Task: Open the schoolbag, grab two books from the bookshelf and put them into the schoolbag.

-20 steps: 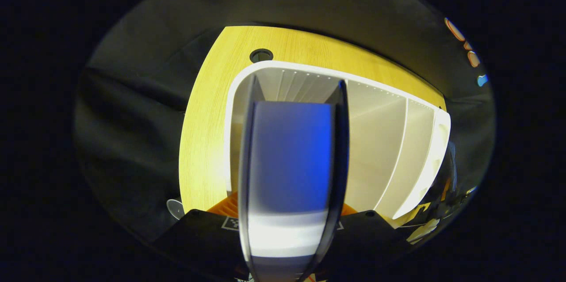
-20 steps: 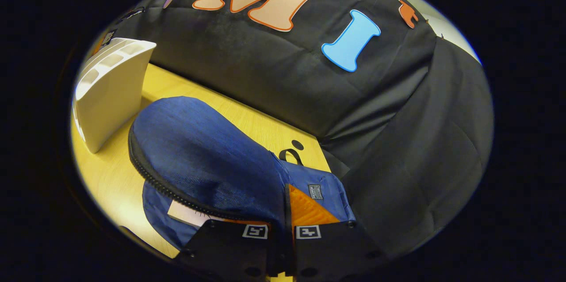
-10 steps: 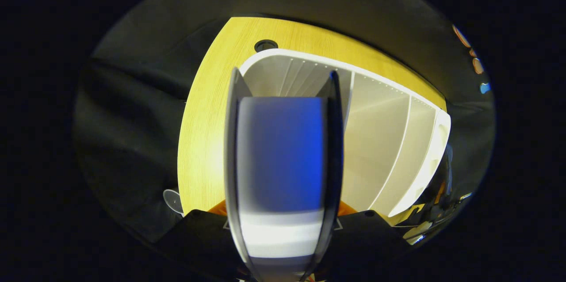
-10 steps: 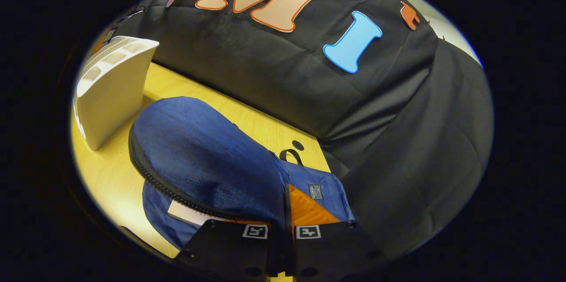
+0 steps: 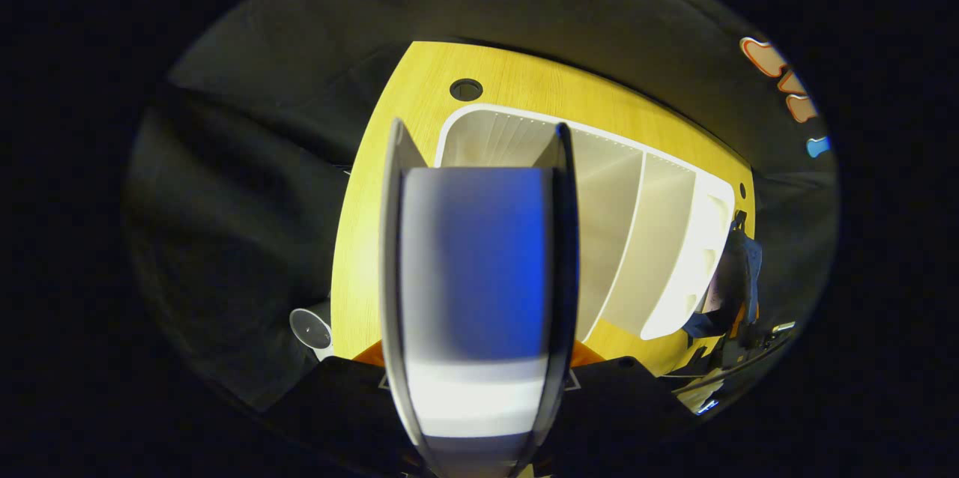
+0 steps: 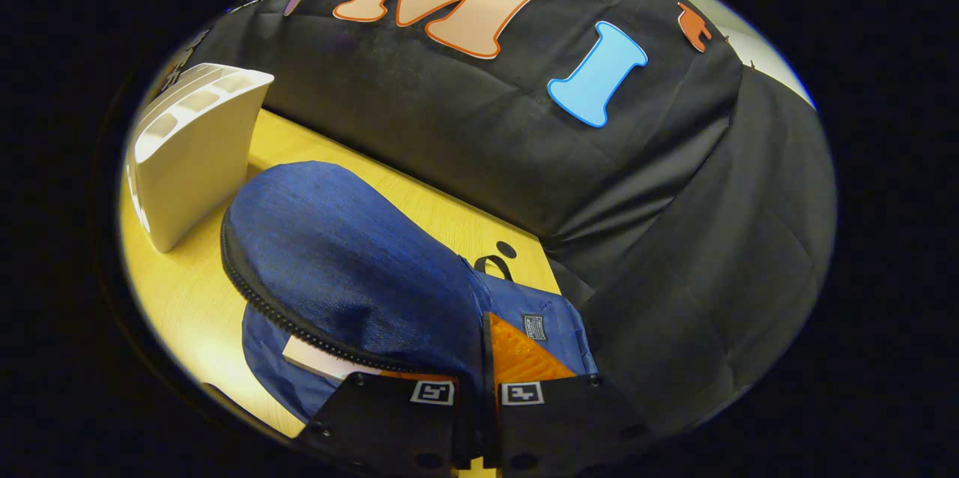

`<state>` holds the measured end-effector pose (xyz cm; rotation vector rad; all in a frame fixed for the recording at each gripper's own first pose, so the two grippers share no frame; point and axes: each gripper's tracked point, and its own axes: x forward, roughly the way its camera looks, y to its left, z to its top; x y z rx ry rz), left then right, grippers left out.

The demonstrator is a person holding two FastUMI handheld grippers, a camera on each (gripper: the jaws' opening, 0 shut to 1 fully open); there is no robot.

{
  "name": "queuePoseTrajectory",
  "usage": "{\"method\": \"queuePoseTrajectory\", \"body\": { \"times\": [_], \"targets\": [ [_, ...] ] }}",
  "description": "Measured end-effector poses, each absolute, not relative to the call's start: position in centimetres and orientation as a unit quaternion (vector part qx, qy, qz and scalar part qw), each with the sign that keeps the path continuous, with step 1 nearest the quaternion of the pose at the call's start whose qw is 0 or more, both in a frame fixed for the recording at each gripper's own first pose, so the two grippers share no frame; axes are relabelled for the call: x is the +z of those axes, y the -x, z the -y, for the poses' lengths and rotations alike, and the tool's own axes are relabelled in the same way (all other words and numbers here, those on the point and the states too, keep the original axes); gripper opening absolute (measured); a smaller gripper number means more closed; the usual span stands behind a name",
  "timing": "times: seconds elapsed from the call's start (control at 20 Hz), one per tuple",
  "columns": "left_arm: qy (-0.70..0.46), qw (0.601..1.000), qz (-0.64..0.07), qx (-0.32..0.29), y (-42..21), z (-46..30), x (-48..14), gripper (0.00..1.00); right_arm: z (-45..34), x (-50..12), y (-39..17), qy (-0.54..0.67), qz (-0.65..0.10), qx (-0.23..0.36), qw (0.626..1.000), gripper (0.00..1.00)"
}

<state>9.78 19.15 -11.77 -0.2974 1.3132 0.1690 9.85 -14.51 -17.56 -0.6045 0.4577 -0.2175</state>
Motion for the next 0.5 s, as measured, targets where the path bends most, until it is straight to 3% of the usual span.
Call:
{"method": "queuePoseTrajectory", "body": {
  "times": [0.5],
  "targets": [
    [0.170, 0.782, -0.591, 0.101, -4.1, -16.0, -3.7, 0.43, 14.9, -17.3, -9.6, 0.284, -0.217, -0.092, 0.930, 0.07]
  ]
}}
